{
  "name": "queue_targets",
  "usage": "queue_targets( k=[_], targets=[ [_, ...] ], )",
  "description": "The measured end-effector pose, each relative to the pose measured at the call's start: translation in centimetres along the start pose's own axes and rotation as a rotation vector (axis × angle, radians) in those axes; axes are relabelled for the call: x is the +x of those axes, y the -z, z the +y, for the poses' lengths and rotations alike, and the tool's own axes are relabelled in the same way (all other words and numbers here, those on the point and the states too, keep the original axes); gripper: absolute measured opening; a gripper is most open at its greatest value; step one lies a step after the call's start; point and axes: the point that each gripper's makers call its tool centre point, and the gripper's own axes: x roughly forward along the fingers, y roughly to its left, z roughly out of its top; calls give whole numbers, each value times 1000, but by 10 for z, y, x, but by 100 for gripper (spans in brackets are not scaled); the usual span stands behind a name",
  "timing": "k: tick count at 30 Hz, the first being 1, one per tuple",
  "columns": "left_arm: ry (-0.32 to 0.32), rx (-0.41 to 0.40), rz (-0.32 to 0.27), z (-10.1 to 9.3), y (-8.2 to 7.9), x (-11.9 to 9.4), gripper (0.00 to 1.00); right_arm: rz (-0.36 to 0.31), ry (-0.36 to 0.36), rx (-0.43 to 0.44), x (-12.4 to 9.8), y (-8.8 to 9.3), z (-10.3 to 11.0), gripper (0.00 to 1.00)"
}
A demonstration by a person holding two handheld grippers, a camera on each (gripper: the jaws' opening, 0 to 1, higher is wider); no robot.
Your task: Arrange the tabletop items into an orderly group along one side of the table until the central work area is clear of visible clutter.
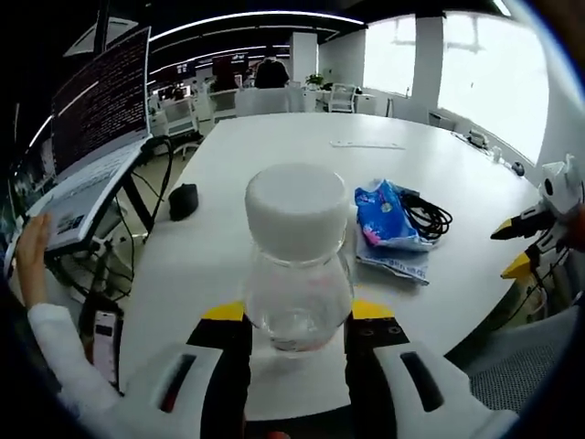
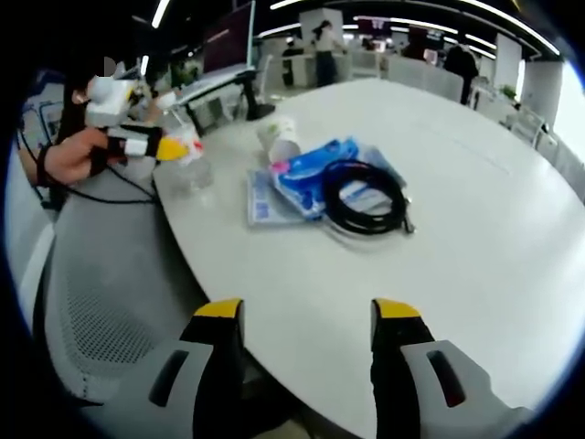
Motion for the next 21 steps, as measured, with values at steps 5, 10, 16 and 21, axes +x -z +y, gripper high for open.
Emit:
queue_targets(
  k=[5,10,16,21],
  targets=[
    [-5,-4,-4,2,-4,6,38,5,2,2,0,3,-1,54],
    [-12,-13,-4,8,-11,15,38,8,6,6,-2,4,-3,54],
    [-15,-20,11,18,-24,32,38,8,10,7,-3,3,-4,54],
    [-21,-33,11,26,-39,48,38,8,14,12,-4,3,-6,54]
  ],
)
